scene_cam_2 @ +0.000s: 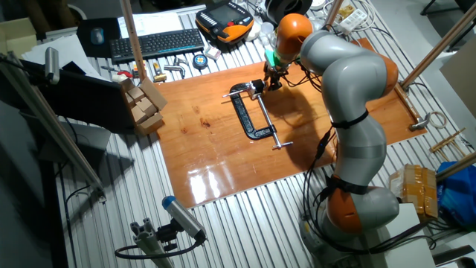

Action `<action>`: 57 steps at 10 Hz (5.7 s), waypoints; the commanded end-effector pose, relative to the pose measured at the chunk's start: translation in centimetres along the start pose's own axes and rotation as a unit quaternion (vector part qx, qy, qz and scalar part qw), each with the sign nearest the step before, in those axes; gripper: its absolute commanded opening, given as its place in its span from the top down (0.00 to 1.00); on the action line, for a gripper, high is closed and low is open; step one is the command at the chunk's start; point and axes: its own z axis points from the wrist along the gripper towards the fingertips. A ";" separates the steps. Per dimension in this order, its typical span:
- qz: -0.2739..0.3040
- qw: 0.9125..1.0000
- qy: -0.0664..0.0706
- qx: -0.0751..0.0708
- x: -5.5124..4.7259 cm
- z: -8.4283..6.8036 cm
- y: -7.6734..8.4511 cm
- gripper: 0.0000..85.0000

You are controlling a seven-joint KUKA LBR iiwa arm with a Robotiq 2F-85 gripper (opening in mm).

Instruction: Sharpen the pencil with a pencil sharpener

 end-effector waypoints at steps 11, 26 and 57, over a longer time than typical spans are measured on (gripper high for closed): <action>0.003 1.000 0.011 0.004 0.2 1.0 -0.2 0.60; 0.016 1.000 -0.018 0.007 0.4 1.2 -1.2 0.60; 0.019 1.000 -0.012 0.016 0.9 -0.3 -3.3 1.00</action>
